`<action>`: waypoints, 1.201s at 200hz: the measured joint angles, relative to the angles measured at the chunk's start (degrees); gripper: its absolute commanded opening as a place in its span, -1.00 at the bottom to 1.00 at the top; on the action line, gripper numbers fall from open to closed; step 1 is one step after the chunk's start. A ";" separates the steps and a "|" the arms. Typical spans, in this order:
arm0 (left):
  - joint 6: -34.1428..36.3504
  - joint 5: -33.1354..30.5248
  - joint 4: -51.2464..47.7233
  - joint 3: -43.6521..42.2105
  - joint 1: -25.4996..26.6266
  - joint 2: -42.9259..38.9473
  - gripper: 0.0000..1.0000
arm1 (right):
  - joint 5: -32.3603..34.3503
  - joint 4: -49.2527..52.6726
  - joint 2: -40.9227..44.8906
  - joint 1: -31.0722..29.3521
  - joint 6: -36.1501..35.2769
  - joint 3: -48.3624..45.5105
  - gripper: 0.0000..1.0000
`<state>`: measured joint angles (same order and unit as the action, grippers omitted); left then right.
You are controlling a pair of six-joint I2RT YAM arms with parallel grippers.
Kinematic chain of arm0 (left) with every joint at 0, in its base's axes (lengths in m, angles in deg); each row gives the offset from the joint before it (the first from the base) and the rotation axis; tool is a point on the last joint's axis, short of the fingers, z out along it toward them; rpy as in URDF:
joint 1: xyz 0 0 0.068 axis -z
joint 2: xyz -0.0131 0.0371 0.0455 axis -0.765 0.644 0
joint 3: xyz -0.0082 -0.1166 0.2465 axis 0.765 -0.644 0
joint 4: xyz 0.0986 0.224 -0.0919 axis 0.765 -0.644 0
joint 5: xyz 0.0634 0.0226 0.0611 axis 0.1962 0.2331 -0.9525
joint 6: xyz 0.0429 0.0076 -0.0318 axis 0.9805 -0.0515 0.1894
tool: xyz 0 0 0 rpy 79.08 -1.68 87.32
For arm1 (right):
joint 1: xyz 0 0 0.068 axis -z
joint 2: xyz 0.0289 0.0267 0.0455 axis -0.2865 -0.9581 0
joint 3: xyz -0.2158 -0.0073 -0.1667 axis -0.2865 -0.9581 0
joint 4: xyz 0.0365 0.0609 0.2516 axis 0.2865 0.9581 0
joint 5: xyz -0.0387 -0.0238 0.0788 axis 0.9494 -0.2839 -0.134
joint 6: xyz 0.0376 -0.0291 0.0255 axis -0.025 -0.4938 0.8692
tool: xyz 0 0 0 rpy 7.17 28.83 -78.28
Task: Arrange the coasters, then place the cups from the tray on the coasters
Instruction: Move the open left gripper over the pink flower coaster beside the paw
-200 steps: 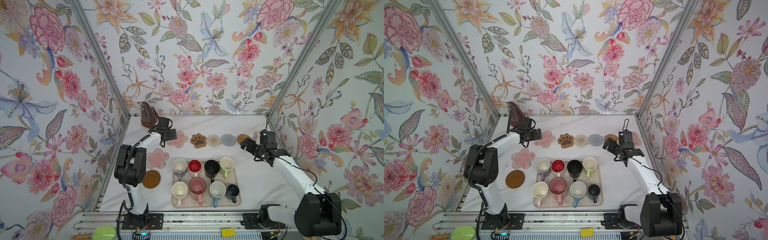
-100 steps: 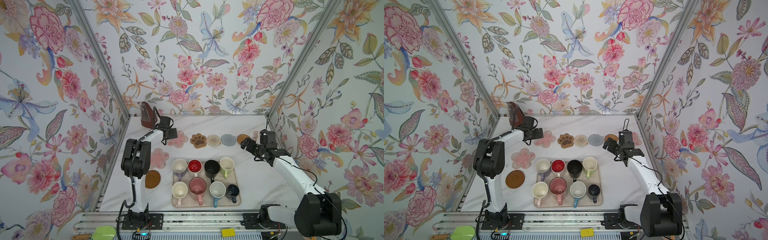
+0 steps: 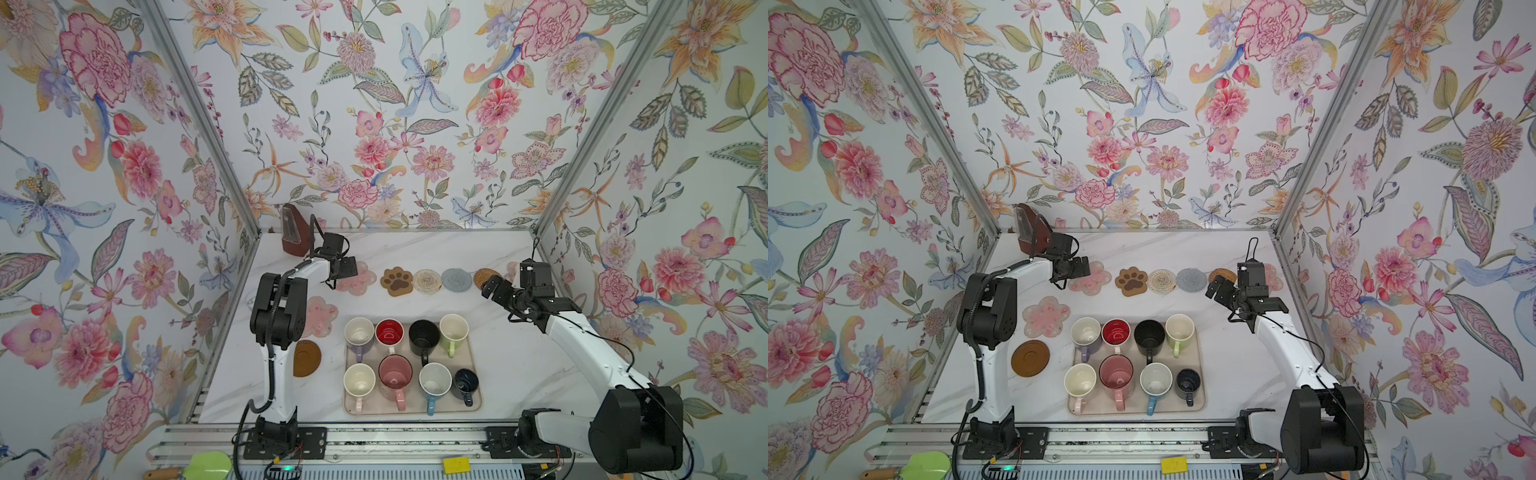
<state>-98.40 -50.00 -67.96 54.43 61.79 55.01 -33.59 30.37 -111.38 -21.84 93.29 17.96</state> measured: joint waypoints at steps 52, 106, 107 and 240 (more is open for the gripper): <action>-0.57 1.29 1.05 0.33 0.00 1.22 0.94 | 0.66 0.00 0.00 0.00 0.00 0.04 0.98; -1.20 2.62 1.64 0.33 0.52 1.22 0.93 | 0.85 0.00 0.00 0.00 -0.02 0.28 0.98; -1.20 2.62 1.66 0.33 0.52 1.22 0.93 | 0.85 0.00 0.00 0.00 0.00 0.28 0.98; -2.97 3.80 5.25 -1.81 4.26 0.46 0.92 | 0.92 0.00 0.00 0.00 -0.02 0.31 0.99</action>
<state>-101.37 -46.20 -62.72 52.62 66.05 55.47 -32.67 30.37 -111.38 -21.84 93.27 18.27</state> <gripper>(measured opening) 0.960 0.992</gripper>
